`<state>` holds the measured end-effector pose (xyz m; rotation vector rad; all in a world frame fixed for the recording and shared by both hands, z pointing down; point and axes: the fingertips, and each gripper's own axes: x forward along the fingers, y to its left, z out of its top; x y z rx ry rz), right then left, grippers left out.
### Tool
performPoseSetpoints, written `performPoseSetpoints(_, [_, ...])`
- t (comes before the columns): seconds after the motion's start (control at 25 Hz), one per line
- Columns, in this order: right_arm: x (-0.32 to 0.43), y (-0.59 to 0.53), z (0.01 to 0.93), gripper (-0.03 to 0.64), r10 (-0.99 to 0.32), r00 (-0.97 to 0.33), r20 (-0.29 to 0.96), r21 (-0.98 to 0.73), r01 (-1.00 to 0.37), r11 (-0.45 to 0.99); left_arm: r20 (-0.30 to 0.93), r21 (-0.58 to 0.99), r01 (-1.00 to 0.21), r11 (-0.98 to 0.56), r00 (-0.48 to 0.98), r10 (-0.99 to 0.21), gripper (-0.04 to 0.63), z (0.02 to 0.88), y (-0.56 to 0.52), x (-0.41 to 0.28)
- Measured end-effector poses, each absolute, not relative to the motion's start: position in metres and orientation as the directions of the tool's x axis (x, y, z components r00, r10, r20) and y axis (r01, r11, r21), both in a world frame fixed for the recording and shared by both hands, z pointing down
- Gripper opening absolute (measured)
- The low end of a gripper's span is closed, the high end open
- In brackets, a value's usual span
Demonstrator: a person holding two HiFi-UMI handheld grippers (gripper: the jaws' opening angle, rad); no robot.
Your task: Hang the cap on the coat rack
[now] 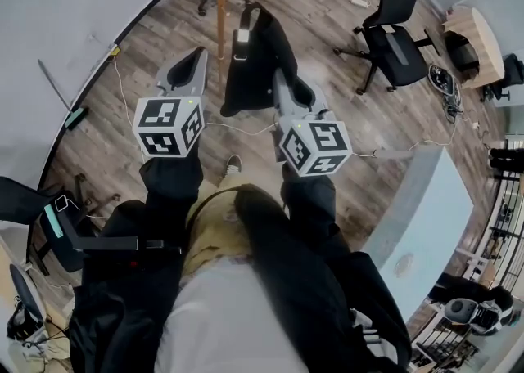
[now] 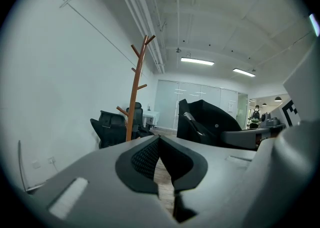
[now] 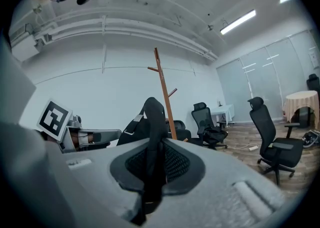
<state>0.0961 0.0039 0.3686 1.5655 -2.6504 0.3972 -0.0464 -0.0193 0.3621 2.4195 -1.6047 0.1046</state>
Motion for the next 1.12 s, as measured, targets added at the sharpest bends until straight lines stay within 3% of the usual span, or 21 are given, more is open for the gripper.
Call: performPoseSetpoints(1.12, [0.082,-0.149,0.379,0.021,-0.853,-0.481,0.201,-0.171,-0.875,0.453,0.206,0.165,-0.906,-0.390,0.418,-0.885,-0.002,0.367,-0.174,-0.056])
